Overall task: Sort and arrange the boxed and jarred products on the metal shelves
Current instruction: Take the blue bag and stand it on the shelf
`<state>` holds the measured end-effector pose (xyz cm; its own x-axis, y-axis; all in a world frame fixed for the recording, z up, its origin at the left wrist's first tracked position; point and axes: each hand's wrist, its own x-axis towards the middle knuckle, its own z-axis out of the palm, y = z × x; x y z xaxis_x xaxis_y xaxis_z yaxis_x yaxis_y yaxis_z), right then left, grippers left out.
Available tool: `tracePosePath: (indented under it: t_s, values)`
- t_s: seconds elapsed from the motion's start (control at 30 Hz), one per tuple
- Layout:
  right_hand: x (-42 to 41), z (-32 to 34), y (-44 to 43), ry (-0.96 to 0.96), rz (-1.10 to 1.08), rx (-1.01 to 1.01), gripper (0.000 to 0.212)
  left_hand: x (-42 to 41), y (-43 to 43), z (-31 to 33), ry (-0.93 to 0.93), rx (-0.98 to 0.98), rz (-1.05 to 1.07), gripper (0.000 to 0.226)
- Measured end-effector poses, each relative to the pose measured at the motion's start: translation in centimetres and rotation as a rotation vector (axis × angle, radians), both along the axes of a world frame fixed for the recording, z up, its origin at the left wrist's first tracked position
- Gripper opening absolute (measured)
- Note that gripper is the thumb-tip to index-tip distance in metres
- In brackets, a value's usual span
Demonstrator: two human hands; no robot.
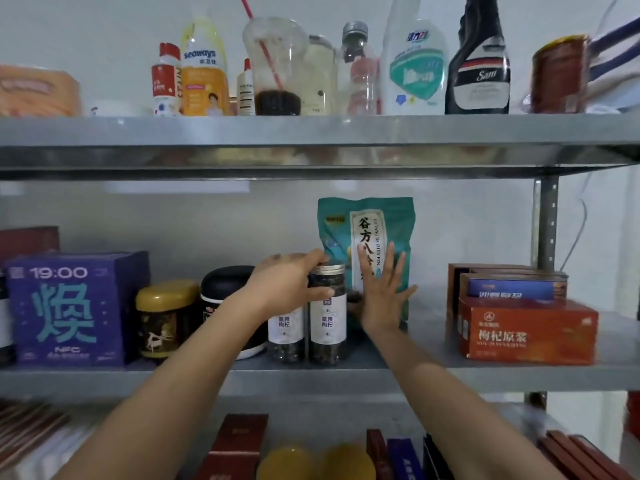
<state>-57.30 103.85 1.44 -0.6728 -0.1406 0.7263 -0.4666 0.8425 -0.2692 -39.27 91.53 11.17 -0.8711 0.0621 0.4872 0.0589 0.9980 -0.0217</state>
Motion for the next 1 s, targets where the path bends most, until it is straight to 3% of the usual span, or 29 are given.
tracePosePath:
  t_s: [0.77, 1.0]
  values:
    - [0.3, 0.5, 0.7, 0.001, 0.165, -0.11, 0.103, -0.3, -0.5, -0.4, 0.001, 0.076, 0.033, 0.043]
    - [2.9, 1.1, 2.4, 0.139, 0.158, -0.326, 0.095, -0.6, -0.5, -0.7, 0.044, 0.061, 0.031, 0.04]
